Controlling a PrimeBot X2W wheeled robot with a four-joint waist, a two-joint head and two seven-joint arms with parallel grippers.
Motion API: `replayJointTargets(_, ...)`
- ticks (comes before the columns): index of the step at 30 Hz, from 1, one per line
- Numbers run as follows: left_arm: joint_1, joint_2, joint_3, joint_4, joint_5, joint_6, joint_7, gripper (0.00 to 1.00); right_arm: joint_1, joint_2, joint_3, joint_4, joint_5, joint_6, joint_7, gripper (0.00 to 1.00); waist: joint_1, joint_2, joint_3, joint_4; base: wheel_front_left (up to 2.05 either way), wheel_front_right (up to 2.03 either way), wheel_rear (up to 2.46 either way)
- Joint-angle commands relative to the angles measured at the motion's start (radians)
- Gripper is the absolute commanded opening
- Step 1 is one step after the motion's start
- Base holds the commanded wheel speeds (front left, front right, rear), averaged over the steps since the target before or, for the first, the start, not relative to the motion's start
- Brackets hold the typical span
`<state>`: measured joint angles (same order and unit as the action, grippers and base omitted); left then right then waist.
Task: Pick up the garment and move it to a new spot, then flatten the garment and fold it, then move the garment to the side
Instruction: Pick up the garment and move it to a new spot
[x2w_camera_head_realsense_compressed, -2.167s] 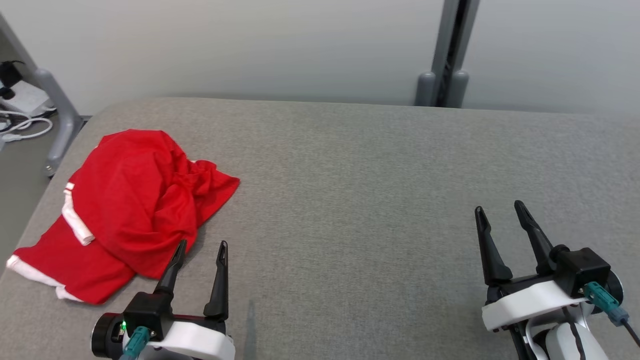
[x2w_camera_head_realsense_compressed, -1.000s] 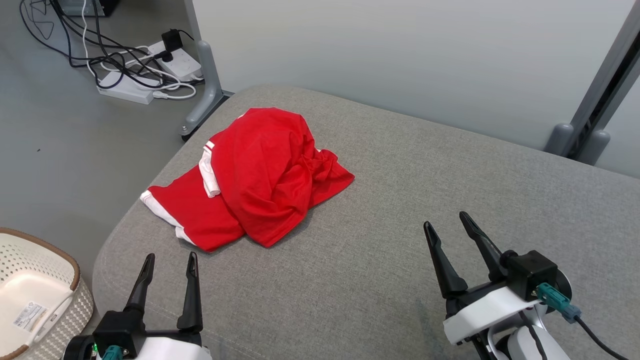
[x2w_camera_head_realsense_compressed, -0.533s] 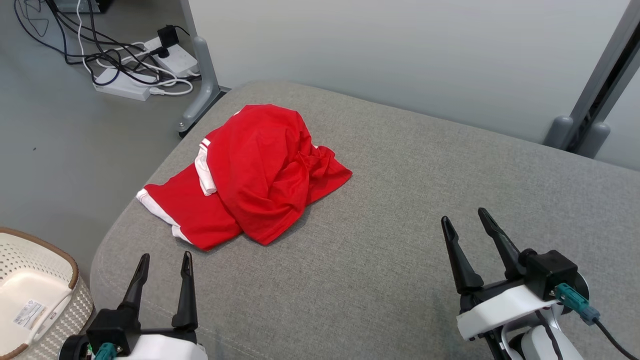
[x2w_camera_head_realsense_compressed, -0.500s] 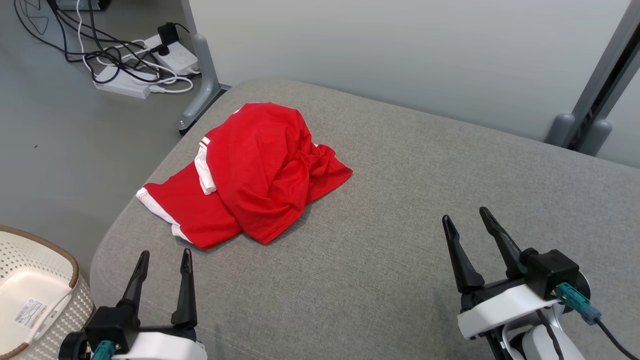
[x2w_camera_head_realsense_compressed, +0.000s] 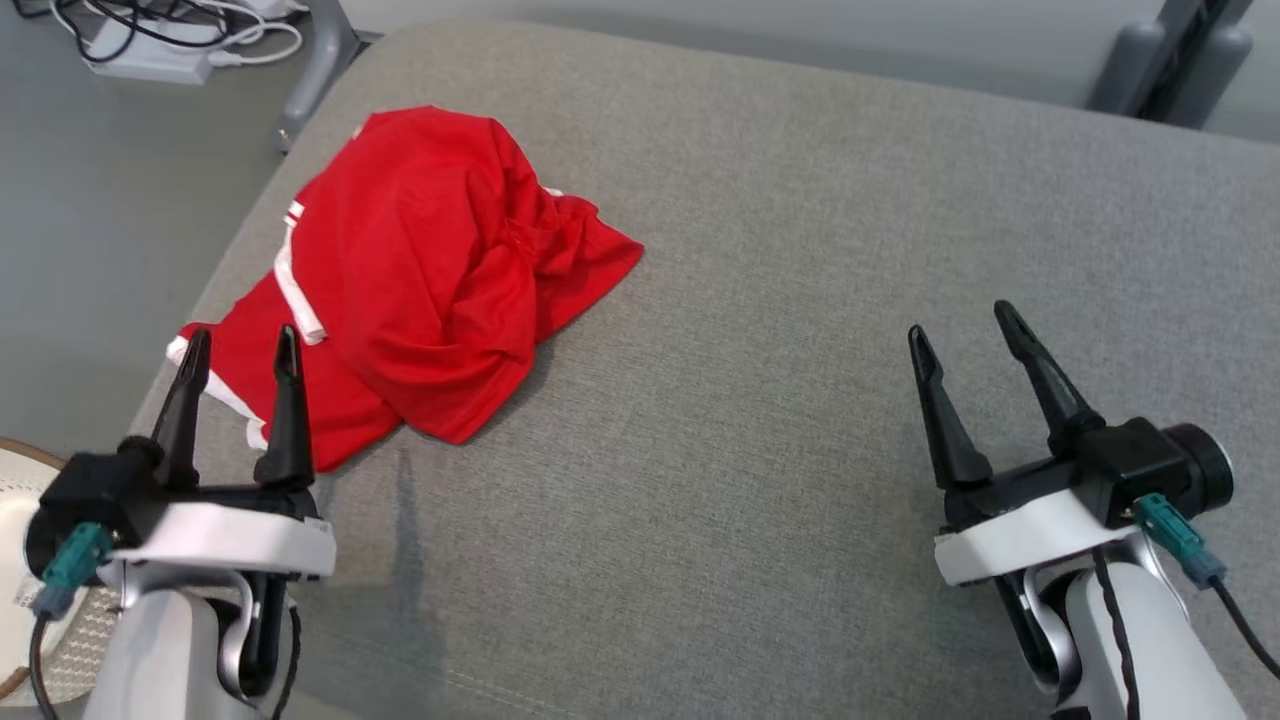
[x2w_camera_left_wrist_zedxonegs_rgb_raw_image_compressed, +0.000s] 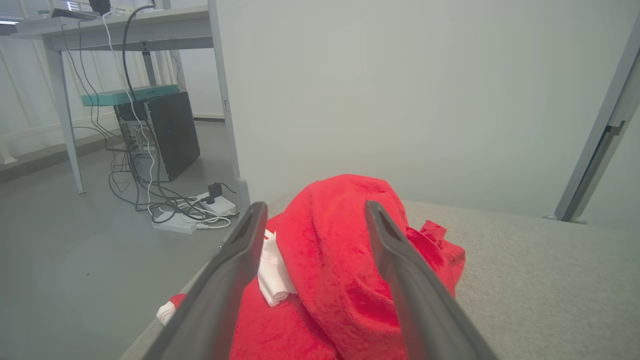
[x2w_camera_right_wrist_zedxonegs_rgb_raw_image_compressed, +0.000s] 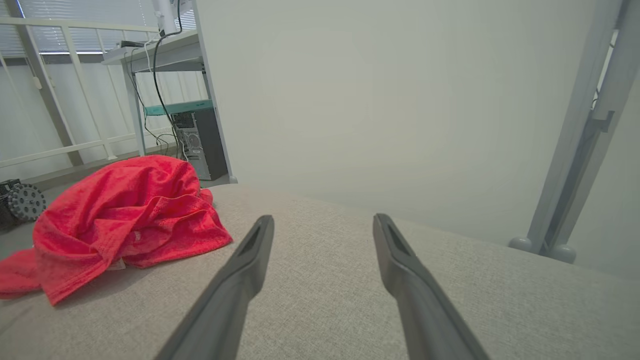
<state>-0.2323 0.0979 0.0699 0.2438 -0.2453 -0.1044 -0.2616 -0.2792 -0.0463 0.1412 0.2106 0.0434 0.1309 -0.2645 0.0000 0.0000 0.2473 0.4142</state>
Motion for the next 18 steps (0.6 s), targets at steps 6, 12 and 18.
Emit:
replayJointTargets(6,-0.194,0.104,-0.049,0.169,-0.032,-0.024,0.051,1.0,-0.044,-0.009,-0.026,-0.039,-0.043,0.0,-0.002,1.0,0.0,0.0,0.137,-0.081,0.0,0.0,0.0)
replayJointTargets(12,-0.338,0.168,-0.072,0.274,-0.144,-0.026,0.192,1.0,-0.049,-0.01,-0.025,-0.053,-0.062,0.0,-0.002,1.0,0.0,0.0,0.174,-0.11,0.0,0.0,0.0)
replayJointTargets(18,-0.429,0.238,-0.118,0.343,-0.219,-0.026,0.323,1.0,-0.052,-0.011,-0.023,-0.059,-0.073,0.0,-0.001,1.0,0.0,0.0,0.199,-0.131,0.0,0.0,0.0)
